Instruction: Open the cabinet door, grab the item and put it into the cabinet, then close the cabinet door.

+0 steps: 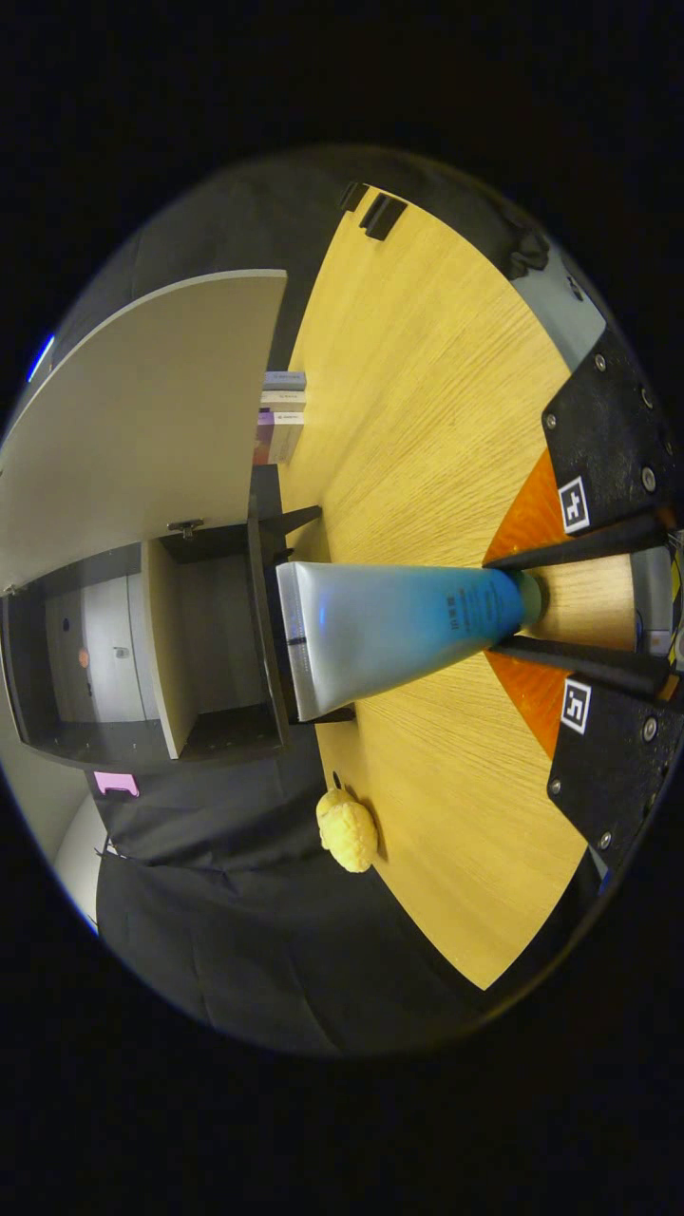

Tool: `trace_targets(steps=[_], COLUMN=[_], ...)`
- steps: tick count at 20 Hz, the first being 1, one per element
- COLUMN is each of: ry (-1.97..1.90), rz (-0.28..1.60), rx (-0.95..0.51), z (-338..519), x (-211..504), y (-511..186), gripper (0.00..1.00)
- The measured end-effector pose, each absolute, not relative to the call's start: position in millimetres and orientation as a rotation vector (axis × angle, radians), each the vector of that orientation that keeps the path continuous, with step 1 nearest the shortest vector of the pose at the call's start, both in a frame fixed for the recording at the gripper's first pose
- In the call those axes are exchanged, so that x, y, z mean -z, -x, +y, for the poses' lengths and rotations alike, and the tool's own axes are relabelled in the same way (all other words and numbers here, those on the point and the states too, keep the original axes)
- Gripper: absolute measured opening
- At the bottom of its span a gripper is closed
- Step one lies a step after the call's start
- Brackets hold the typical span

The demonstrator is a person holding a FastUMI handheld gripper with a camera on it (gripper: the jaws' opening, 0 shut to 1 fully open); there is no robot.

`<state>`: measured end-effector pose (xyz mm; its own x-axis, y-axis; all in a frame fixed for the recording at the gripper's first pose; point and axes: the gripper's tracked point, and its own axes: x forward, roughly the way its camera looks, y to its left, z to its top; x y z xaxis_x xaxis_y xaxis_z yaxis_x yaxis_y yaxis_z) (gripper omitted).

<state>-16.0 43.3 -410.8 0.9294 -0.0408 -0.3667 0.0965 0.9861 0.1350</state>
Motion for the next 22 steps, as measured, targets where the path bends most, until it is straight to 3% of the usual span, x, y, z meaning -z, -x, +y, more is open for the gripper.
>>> trace_targets(steps=[14, 22], ry=[-0.101, -0.033], rz=[0.31, 0.258], rx=[0.086, 0.022], z=[30.1, 42.9], x=[234.2, 119.3], y=[-14.2, -59.2], gripper=[0.41, 0.41])
